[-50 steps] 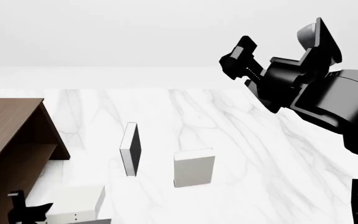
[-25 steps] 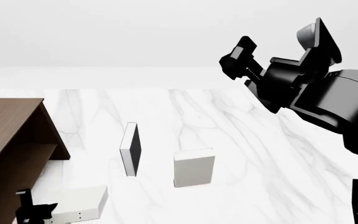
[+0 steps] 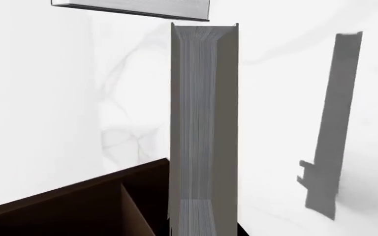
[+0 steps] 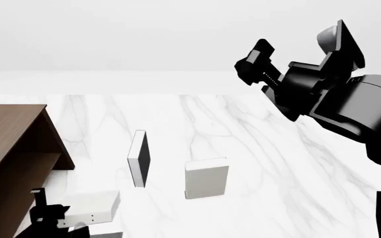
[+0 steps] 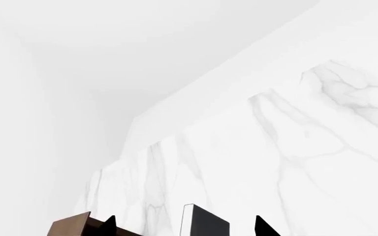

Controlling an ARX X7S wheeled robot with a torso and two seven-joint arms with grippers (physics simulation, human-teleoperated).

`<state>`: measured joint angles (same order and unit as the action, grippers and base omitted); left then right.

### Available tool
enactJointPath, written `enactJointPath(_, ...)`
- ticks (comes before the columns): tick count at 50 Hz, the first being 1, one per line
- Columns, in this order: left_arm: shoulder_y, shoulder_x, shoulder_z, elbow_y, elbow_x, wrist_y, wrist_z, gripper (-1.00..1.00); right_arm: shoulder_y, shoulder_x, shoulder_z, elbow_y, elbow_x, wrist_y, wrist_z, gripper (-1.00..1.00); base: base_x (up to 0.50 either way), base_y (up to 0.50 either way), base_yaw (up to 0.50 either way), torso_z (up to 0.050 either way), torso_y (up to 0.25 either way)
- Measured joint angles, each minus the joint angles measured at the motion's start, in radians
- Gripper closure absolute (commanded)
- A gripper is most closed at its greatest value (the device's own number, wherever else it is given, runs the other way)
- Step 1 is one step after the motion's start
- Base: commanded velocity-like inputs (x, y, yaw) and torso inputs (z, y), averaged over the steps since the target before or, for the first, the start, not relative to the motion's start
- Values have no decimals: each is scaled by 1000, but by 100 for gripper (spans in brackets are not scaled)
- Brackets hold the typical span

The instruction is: Pick up the book on the right and place it under the cabinet shelf.

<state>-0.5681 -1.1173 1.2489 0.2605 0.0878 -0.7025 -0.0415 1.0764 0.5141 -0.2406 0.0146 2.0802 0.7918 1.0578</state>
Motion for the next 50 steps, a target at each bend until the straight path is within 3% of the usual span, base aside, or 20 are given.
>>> enactJointPath(18,-39,52,2,-88,-2,6,55,100,0,1,-4,-3,0,-10,4,-100,0,0,0,0,1)
enactJointPath(50,13,66,7,-147,-45,6,56,100,2,7,-14,-3,8,-17,4,-100,0,0,0,0,1)
